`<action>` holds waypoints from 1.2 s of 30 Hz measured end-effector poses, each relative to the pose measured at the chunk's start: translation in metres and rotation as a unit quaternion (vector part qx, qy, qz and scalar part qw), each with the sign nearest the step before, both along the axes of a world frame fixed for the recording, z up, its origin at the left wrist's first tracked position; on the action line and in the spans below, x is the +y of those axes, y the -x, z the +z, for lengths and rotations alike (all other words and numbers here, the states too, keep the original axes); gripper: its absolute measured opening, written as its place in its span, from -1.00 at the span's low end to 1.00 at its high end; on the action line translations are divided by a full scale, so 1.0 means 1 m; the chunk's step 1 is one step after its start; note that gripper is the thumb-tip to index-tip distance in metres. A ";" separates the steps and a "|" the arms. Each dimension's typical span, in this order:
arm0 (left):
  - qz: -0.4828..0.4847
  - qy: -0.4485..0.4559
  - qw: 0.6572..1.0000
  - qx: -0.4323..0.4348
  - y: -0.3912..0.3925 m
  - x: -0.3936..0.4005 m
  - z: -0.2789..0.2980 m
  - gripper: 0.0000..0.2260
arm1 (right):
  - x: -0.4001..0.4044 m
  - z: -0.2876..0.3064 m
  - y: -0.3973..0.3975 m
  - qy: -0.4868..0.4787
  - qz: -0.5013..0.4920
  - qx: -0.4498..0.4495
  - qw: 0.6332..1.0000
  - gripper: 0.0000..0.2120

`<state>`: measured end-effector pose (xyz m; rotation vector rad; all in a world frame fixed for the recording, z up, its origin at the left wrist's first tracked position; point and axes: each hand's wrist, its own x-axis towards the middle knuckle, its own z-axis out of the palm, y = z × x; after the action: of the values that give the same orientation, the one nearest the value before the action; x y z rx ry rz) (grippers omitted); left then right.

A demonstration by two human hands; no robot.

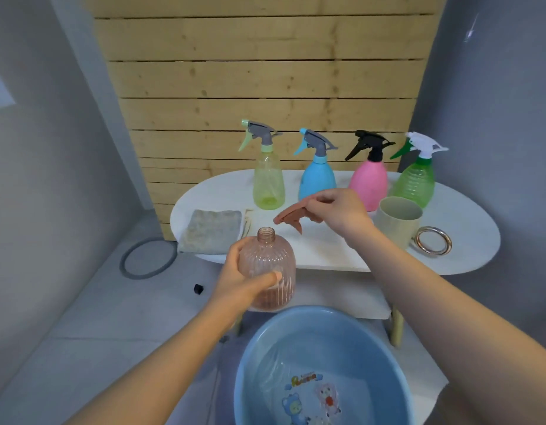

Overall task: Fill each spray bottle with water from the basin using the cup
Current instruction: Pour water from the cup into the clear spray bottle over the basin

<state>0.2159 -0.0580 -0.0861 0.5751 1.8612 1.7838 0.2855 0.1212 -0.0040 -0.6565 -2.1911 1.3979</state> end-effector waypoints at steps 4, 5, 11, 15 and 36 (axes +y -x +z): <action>-0.014 0.000 1.000 0.002 -0.013 0.014 0.002 -0.31 | 0.004 0.002 -0.014 0.038 -0.028 0.064 0.997 -0.81; -0.017 -0.002 1.000 0.002 -0.016 0.017 0.003 -0.35 | 0.009 0.004 -0.014 0.059 -0.053 0.091 0.993 -0.82; -0.035 0.012 0.999 0.012 -0.022 0.028 -0.001 -0.43 | 0.017 0.036 -0.020 0.341 0.015 0.296 0.892 -0.82; -0.051 0.023 0.998 0.015 -0.025 0.034 -0.007 -0.34 | 0.014 0.060 -0.029 0.413 0.019 0.339 0.845 -0.84; -0.069 0.023 0.997 0.033 -0.032 0.043 -0.007 -0.36 | 0.013 0.088 -0.047 0.360 0.048 0.311 0.879 -0.91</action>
<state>0.2482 -0.0152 -0.0926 0.7357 1.8541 1.6472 0.3321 0.1337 0.0843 -0.2484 -1.1910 2.1295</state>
